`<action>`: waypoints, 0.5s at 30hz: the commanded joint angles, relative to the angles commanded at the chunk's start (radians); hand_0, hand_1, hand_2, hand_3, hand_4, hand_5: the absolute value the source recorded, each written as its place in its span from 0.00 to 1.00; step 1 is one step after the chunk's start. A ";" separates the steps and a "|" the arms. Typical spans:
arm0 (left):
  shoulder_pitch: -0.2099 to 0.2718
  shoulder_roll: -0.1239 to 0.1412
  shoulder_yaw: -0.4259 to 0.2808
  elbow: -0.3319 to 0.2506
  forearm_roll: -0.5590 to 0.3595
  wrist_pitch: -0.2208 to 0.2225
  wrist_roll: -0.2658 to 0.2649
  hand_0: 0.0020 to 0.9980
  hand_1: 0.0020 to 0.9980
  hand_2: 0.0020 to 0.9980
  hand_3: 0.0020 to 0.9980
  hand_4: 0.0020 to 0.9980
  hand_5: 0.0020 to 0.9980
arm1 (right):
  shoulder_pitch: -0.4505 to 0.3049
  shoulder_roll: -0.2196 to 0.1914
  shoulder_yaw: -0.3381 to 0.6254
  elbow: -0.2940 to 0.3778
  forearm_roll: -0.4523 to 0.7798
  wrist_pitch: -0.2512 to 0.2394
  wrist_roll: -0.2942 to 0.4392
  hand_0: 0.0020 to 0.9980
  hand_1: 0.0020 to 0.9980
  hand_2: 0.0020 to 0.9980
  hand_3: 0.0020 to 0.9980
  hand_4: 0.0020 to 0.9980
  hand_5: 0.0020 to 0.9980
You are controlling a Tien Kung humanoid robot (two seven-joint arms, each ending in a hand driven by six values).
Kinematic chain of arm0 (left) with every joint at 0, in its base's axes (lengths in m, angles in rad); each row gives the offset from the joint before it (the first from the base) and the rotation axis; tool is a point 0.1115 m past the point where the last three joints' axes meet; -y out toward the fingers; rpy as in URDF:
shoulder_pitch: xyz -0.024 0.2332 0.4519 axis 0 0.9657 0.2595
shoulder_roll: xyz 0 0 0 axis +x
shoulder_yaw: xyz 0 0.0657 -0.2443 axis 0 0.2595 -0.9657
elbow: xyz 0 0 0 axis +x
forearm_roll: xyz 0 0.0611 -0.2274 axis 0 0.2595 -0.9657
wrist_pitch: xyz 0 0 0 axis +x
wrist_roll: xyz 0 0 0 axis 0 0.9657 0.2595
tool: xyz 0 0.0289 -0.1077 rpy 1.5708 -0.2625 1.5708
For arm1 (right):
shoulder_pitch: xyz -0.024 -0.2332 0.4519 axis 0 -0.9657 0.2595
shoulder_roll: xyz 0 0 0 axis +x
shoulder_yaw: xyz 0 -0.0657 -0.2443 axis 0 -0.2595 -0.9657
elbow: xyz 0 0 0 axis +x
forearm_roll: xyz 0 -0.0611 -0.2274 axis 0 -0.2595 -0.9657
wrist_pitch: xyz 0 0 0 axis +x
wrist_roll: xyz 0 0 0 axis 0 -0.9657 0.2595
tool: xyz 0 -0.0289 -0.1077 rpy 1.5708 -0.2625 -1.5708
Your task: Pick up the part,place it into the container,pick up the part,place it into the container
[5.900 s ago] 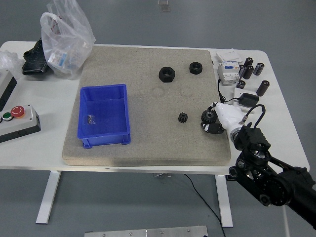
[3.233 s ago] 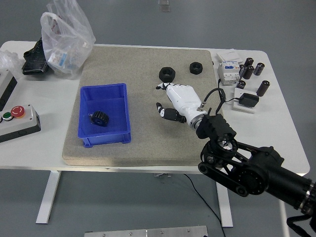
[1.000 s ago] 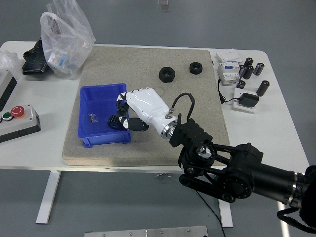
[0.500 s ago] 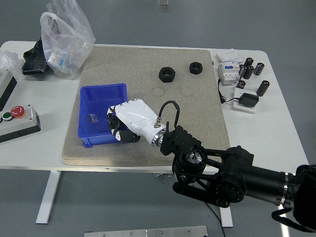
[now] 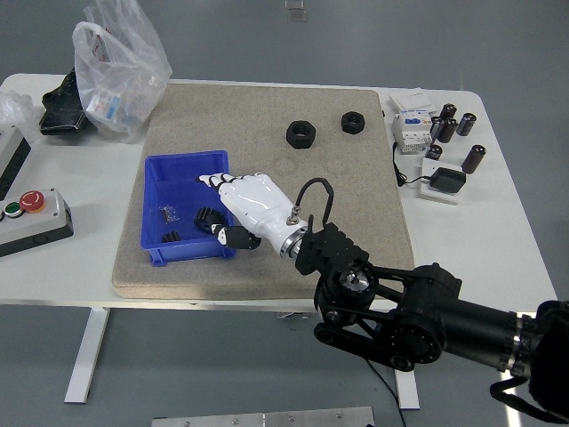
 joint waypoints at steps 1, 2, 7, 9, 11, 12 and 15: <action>0.000 0.000 0.001 0.000 0.000 0.000 -0.001 0.67 0.47 0.53 0.63 0.63 0.25 | -0.013 -0.011 0.025 0.007 0.008 -0.014 0.010 0.27 0.61 0.82 0.88 0.56 0.26; 0.000 0.000 0.001 0.000 0.000 0.000 -0.001 0.67 0.47 0.53 0.63 0.63 0.25 | -0.022 -0.019 0.045 0.012 0.014 -0.023 0.017 0.27 0.61 0.82 0.88 0.56 0.26; -0.001 0.000 -0.004 0.000 0.008 0.000 -0.002 0.67 0.47 0.53 0.63 0.63 0.25 | -0.093 -0.074 0.172 0.038 0.069 -0.080 0.082 0.27 0.59 0.76 0.77 0.56 0.28; -0.002 0.003 -0.006 0.000 0.010 0.000 -0.003 0.67 0.47 0.53 0.63 0.63 0.25 | -0.122 -0.095 0.230 0.047 0.065 -0.099 0.101 0.27 0.59 0.76 0.77 0.56 0.28; -0.004 0.005 -0.005 0.000 0.011 -0.001 -0.004 0.67 0.47 0.53 0.63 0.63 0.25 | -0.148 -0.110 0.286 0.054 0.062 -0.111 0.115 0.27 0.59 0.76 0.77 0.56 0.28; -0.006 0.006 -0.005 0.000 0.012 -0.001 -0.004 0.67 0.46 0.53 0.63 0.63 0.25 | -0.159 -0.115 0.311 0.057 0.062 -0.116 0.120 0.27 0.58 0.75 0.74 0.55 0.28; -0.012 0.009 -0.002 0.000 0.015 -0.003 -0.005 0.67 0.46 0.53 0.63 0.63 0.25 | -0.205 -0.133 0.394 0.073 0.073 -0.131 0.144 0.27 0.58 0.75 0.74 0.55 0.28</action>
